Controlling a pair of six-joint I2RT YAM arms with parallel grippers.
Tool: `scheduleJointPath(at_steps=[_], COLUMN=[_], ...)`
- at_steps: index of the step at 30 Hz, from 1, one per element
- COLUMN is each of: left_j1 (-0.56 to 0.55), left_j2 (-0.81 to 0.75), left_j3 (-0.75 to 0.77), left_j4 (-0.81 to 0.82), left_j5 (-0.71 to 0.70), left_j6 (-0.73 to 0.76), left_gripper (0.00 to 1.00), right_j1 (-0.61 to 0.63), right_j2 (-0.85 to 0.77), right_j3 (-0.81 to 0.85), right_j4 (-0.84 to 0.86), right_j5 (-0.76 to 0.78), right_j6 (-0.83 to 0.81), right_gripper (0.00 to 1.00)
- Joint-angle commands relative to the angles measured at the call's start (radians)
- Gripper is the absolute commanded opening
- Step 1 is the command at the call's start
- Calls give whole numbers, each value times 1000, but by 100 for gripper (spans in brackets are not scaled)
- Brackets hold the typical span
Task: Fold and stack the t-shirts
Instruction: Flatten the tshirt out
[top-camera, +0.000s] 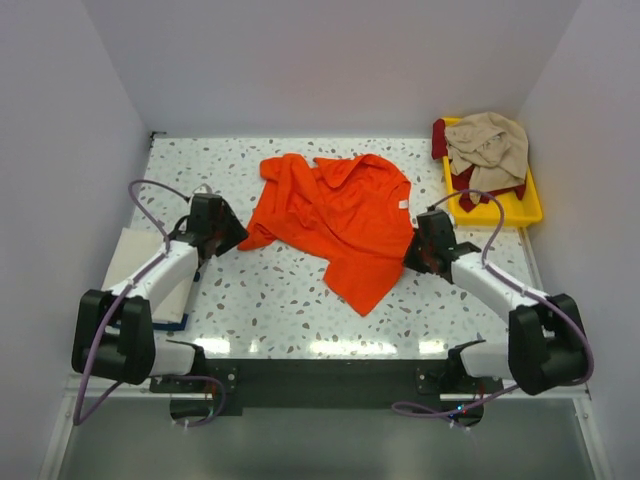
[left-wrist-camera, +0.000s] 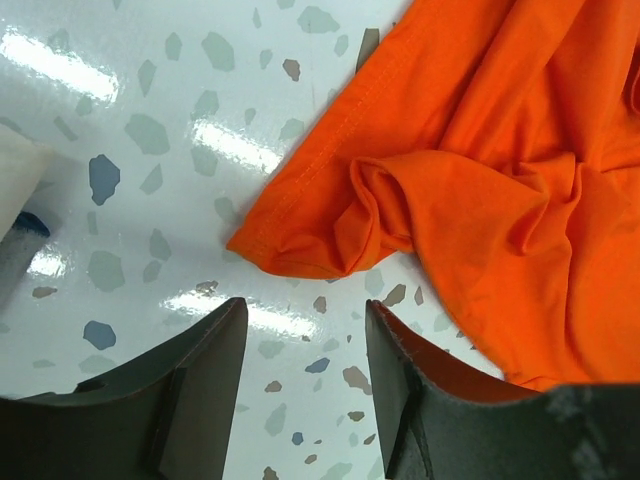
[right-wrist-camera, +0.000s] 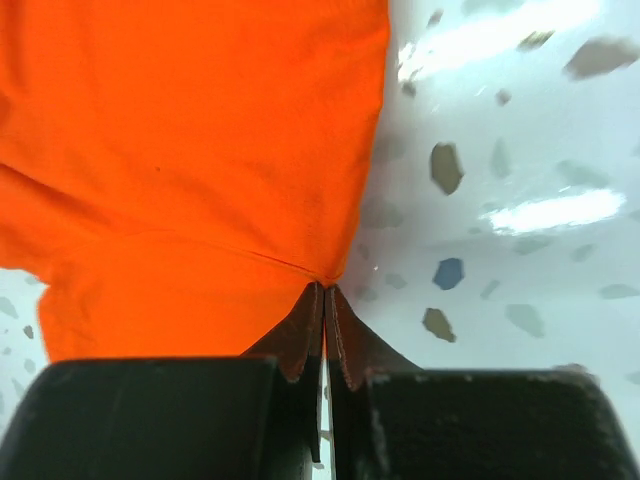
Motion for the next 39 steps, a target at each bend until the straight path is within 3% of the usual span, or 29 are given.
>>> scheduleJointPath(at_steps=[1,9,39], left_j1=[6,6,6], left_j2=[4,56,194], left_j3=[-14,-44,18], left_j4=[55,82,95], left_j5=[10,21,-90], left_j6=[-23,-63,-129], left_gripper=[54,47,39], right_j1=[-37,-155,-262], right_j2=[-109,-123,10], right_j3=[95,105,163], right_j4=[-161,-207,-141], right_j5=[166,117,13], right_j6=[-122,-172,-169], right_gripper=[0,1,4])
